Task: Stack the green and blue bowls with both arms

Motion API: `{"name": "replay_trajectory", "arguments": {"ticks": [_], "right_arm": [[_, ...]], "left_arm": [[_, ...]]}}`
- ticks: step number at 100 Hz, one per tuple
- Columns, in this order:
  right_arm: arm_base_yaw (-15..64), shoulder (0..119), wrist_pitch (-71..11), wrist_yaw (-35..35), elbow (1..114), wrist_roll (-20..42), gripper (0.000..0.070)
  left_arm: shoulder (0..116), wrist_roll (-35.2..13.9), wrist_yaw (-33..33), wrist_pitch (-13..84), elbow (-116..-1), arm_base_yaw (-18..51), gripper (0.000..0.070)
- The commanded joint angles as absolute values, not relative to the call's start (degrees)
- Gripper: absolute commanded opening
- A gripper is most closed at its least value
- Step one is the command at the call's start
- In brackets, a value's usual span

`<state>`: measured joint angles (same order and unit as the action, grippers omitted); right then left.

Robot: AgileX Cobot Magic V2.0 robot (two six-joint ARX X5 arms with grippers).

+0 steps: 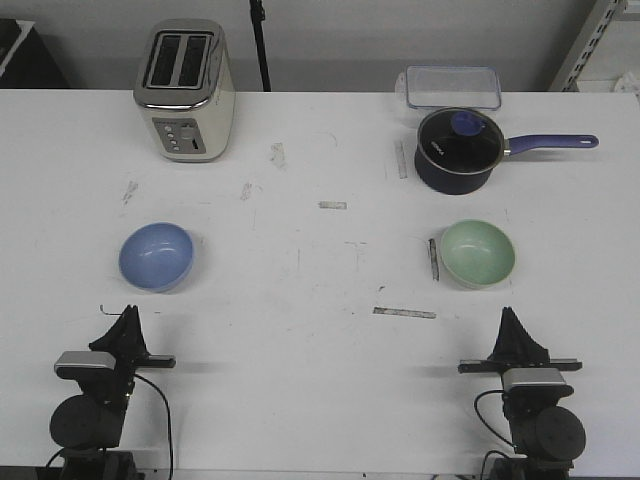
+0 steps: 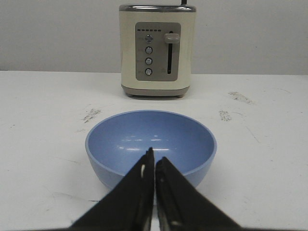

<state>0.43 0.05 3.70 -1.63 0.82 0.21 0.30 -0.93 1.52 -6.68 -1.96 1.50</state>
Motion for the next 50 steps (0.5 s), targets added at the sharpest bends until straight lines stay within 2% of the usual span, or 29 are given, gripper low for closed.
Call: {"name": "replay_trajectory", "arguments": {"ticks": [1, 15, 26, 35, 50], "right_arm": [[0.4, 0.05, 4.21, -1.48, 0.71, 0.6, 0.0001], [0.4, 0.05, 4.27, -1.5, 0.71, 0.8, 0.0001], [0.4, 0.05, 5.61, -1.45, 0.73, 3.38, 0.0001], [0.4, 0.08, 6.83, -1.43, 1.15, 3.11, 0.0001], [0.4, 1.43, 4.03, -1.34, 4.49, 1.32, 0.0001]], "left_arm": [[0.19, -0.6, 1.48, -7.38, -0.69, 1.34, 0.0002], [0.19, -0.6, 1.48, -7.38, -0.69, 1.34, 0.0001], [0.19, -0.6, 1.48, -7.38, -0.69, 1.34, 0.0001], [0.19, -0.6, 1.48, -7.38, -0.69, 1.34, 0.0001], [0.19, -0.6, 1.48, -7.38, -0.69, 1.34, 0.0002]]}}
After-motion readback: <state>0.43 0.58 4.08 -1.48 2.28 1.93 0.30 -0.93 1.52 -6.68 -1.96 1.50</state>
